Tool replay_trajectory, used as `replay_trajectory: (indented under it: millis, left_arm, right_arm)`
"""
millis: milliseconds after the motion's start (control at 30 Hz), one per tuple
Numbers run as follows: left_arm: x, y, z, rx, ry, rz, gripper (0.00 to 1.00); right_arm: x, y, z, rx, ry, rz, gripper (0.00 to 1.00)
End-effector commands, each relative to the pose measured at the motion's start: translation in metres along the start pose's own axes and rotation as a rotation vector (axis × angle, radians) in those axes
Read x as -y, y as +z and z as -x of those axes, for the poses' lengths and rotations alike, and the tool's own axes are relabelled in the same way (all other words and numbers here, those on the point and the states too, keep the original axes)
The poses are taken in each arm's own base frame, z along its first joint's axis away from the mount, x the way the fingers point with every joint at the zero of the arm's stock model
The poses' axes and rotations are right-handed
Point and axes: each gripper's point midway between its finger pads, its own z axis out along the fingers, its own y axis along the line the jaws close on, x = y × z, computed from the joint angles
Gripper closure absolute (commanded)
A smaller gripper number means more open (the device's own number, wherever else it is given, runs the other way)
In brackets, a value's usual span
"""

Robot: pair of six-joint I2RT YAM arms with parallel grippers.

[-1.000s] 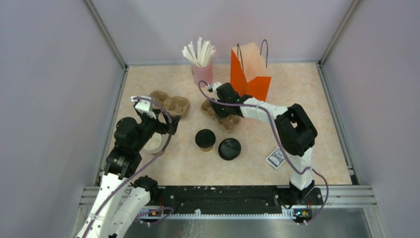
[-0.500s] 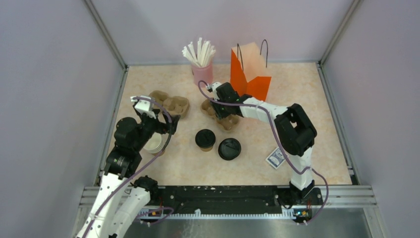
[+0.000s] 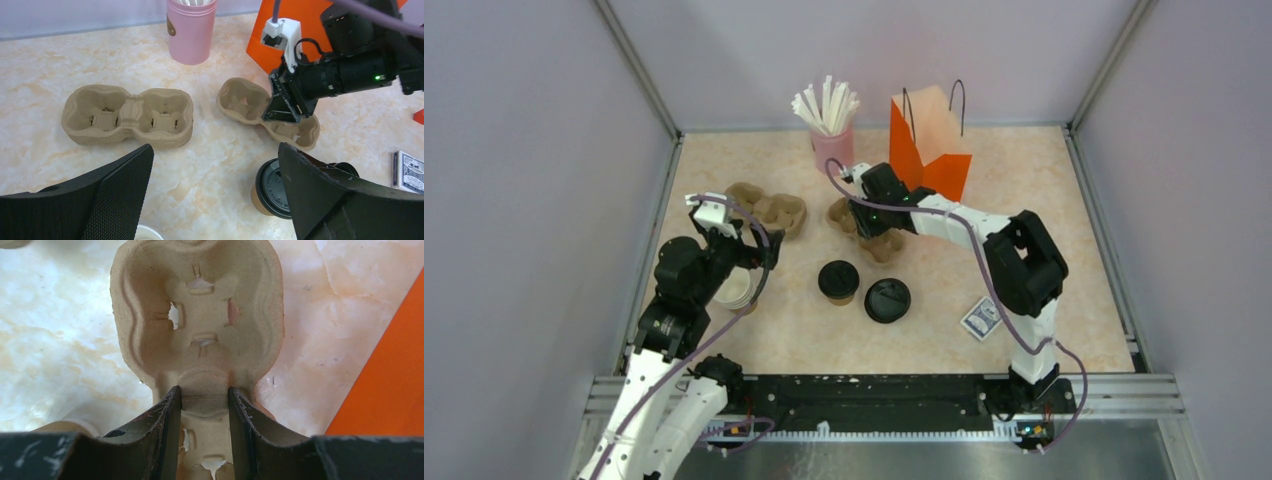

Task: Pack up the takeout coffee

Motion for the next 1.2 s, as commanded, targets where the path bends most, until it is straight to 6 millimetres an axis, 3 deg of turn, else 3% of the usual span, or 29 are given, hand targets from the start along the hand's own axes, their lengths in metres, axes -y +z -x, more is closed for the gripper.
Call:
replay_trajectory:
  millis: [0, 200, 433, 567, 667, 800, 1167]
  left_arm:
    - [-0.002, 0.0, 0.008, 0.027, 0.011, 0.015, 0.01]
    - [-0.003, -0.002, 0.009, 0.034, 0.012, 0.021, 0.01]
    - [-0.003, -0.002, 0.009, 0.036, 0.012, 0.019, 0.01]
    - [-0.002, -0.002, 0.009, 0.036, 0.012, 0.018, 0.01]
    - [-0.002, -0.002, 0.008, 0.033, 0.011, 0.017, 0.01]
    - [-0.003, -0.003, 0.009, 0.037, 0.011, 0.023, 0.01]
    - [-0.001, -0.003, 0.008, 0.035, 0.015, 0.008, 0.01]
  right_arm:
    - [-0.007, -0.057, 0.063, 0.186, 0.033, 0.042, 0.68]
    - [-0.02, -0.123, 0.101, 0.334, 0.051, 0.104, 0.69]
    - [-0.023, -0.232, 0.15, 0.576, 0.049, 0.113, 0.7]
    - [-0.012, -0.296, 0.177, 0.748, 0.051, 0.048, 0.7]
    - [0.007, -0.329, 0.191, 0.853, 0.056, -0.065, 0.7]
    - [0.032, -0.353, 0.207, 0.939, 0.056, -0.213, 0.69]
    - [0.093, -0.365, 0.241, 1.041, 0.073, -0.496, 0.69]
